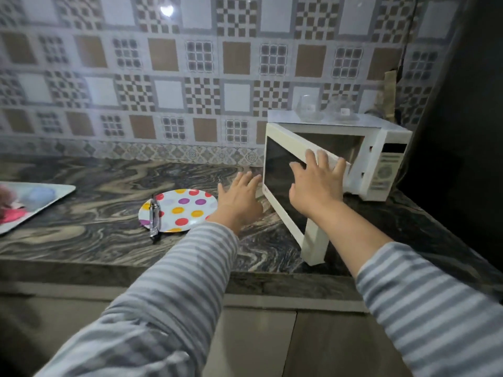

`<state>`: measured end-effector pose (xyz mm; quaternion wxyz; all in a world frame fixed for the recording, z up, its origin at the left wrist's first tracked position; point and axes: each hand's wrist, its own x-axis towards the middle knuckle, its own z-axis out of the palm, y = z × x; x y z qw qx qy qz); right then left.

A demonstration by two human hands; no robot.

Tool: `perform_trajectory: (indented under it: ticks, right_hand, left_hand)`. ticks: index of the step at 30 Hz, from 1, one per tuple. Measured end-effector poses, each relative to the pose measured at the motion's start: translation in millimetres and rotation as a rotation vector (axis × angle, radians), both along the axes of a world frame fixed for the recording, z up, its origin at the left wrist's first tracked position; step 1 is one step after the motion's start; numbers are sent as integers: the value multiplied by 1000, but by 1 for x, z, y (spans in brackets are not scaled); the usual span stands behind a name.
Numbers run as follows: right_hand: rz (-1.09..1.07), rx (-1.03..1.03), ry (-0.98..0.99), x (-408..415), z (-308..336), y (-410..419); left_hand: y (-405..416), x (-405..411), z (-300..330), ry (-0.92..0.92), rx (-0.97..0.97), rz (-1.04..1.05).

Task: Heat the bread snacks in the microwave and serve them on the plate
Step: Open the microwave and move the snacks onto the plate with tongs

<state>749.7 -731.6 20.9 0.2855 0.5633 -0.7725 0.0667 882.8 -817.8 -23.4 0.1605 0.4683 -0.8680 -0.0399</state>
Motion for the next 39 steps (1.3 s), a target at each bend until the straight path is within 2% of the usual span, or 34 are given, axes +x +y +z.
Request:
perform_trajectory:
  ticks: [9,16,22,28,33,39]
  right_hand:
    - [161,73,85,97,-38,-59]
    - [228,243,-131,150,-94,-133]
    - [127,343,-408,164,-146,-190]
    - [-92,339,-696,164,-185,-223]
    - [-133,372,-693,164,-208,-223]
    - [-113,361,-685,165,-206,-223]
  left_hand:
    - [-34,118,-44,-9,81,211]
    - [-100,189,-77,-2,167,315]
    - [-152,224,-111,154,274,385]
    - [-188,235,-142,200,377,425]
    - [-186,234,-160,101,313,417]
    - [-190,235,-161,71,321,413]
